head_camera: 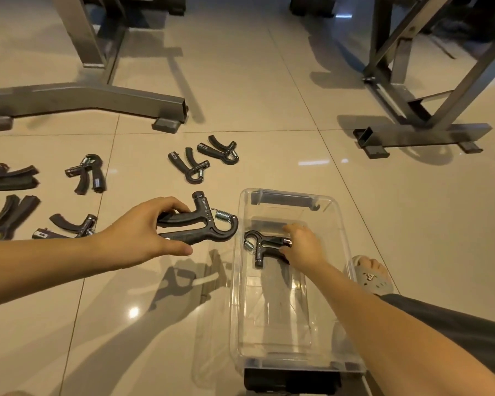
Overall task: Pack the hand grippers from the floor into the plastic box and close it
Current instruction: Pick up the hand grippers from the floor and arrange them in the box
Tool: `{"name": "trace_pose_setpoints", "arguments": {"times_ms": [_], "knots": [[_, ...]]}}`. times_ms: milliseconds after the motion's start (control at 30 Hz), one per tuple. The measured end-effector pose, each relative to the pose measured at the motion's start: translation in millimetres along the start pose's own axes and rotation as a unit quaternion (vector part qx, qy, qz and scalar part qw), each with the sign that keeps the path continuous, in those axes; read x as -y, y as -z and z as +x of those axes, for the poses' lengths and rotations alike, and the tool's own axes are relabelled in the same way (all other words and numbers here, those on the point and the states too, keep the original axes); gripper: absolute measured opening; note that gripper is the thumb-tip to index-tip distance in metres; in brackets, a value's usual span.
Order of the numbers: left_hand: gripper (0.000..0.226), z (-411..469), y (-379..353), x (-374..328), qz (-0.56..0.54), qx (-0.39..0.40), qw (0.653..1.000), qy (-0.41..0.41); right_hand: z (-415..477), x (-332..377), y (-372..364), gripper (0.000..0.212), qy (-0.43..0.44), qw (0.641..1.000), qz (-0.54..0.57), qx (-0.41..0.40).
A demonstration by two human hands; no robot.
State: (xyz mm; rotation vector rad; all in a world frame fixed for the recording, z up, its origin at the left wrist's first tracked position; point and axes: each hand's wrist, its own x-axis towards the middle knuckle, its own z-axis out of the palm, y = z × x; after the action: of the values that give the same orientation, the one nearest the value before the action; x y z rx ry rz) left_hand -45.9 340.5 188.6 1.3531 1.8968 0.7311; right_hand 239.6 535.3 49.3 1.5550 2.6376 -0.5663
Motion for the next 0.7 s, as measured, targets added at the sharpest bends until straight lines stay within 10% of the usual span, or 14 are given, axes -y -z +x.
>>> {"name": "trace_pose_setpoints", "arguments": {"times_ms": [233, 533, 700], "knots": [[0.055, -12.8, 3.6, -20.2, -0.01, -0.048, 0.999, -0.02, -36.1, 83.7, 95.2, 0.016, -0.013, 0.946, 0.299, -0.121], [0.061, -29.9, -9.2, -42.0, -0.001, -0.112, 0.992, -0.065, -83.9, 146.7, 120.6, 0.022, -0.092, 0.813, 0.574, -0.024], [0.055, -42.2, -12.6, -45.9, -0.041, -0.037, 0.997, -0.057, -91.9, 142.2, 121.7, 0.019, -0.095, 0.807, 0.581, -0.038]]}}
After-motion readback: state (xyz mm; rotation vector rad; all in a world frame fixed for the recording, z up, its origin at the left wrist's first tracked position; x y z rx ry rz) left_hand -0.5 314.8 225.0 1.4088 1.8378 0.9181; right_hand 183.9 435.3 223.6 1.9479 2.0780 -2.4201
